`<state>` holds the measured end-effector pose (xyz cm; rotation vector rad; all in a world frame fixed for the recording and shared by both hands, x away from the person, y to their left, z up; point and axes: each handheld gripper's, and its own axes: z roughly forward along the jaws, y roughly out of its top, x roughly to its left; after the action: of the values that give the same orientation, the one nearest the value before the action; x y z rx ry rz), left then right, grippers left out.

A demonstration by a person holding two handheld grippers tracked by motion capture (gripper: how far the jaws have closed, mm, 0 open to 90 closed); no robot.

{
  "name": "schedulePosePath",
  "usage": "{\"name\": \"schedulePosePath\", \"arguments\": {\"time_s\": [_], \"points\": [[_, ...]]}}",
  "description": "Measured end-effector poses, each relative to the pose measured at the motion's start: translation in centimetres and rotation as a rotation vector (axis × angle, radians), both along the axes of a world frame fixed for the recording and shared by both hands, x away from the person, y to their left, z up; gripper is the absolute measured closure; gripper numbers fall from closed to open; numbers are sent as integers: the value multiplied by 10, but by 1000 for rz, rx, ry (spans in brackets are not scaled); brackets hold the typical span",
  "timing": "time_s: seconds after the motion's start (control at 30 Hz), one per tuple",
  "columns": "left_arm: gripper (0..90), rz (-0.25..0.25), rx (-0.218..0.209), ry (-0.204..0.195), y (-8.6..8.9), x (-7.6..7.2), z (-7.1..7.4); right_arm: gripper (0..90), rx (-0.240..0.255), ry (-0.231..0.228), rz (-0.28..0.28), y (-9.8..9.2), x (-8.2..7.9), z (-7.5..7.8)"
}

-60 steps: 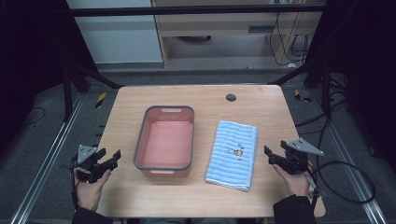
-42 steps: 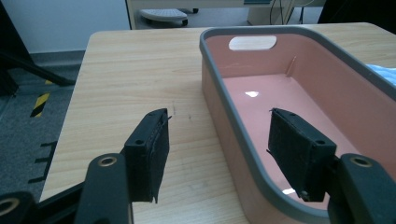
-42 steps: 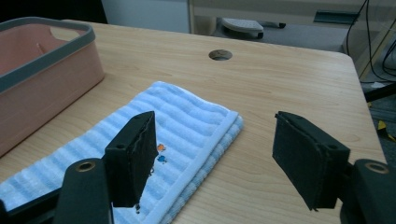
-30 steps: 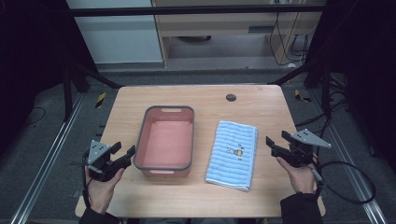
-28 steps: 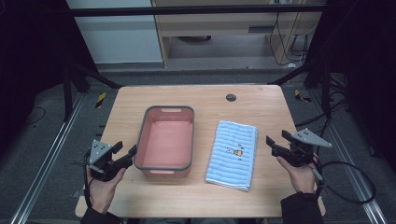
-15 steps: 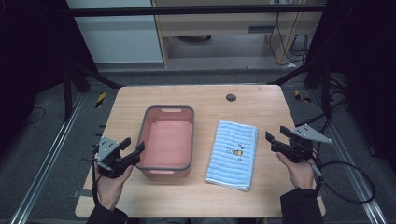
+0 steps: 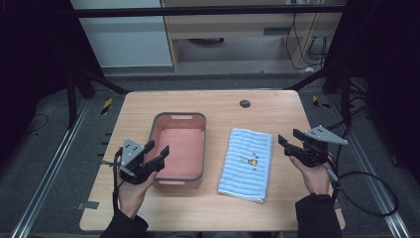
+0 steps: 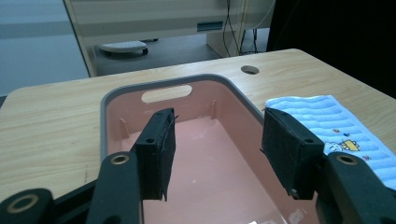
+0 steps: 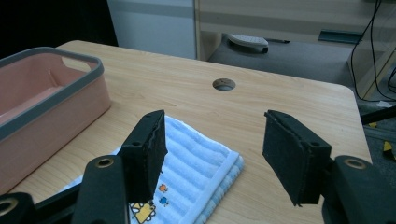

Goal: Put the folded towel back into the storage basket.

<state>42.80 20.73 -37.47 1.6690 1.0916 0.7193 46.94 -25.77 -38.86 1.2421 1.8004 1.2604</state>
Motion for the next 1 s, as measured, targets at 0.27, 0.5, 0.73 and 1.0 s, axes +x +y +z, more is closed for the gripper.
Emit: {"name": "schedulePosePath", "arguments": {"time_s": [0.27,0.5,0.73,1.0], "points": [[448,-35,-7,2,-19,1,-1,403,0,3,3,5,6,0],[458,-68,14,5,-38,2,-4,414,-2,12,5,7,12,-2],[461,-104,25,6,-57,2,-4,413,-4,16,6,9,16,0],[469,-153,37,9,-82,3,-8,394,-3,19,10,11,22,2]]}}
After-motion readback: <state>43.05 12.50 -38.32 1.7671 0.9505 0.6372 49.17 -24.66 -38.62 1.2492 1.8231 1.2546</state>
